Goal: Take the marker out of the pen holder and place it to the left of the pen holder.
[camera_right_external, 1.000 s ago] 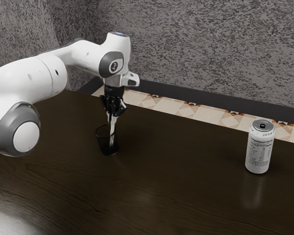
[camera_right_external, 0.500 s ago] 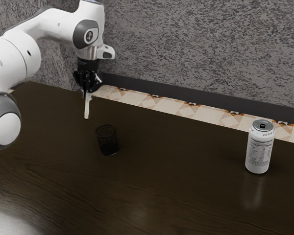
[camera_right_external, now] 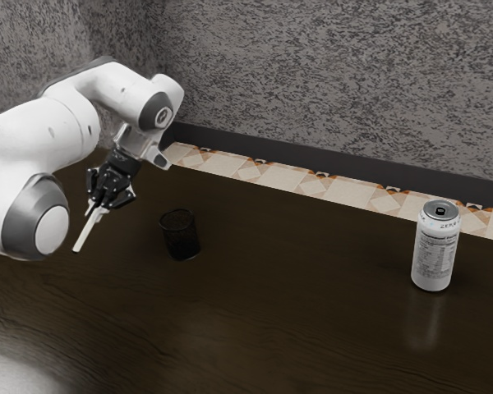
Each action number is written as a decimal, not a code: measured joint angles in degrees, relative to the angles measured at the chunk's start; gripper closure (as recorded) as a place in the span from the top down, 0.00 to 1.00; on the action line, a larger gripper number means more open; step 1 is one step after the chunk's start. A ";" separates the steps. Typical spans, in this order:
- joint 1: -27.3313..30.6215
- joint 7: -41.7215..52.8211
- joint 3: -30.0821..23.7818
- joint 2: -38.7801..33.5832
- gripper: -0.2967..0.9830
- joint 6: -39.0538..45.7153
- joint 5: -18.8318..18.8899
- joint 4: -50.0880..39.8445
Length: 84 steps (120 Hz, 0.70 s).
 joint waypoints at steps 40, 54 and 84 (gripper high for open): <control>0.01 -1.12 0.37 4.94 0.18 -0.22 0.57 -0.71; 0.06 -1.46 0.36 5.82 0.18 0.52 0.35 -0.75; 0.19 -1.99 0.29 6.95 0.18 1.22 0.10 -0.74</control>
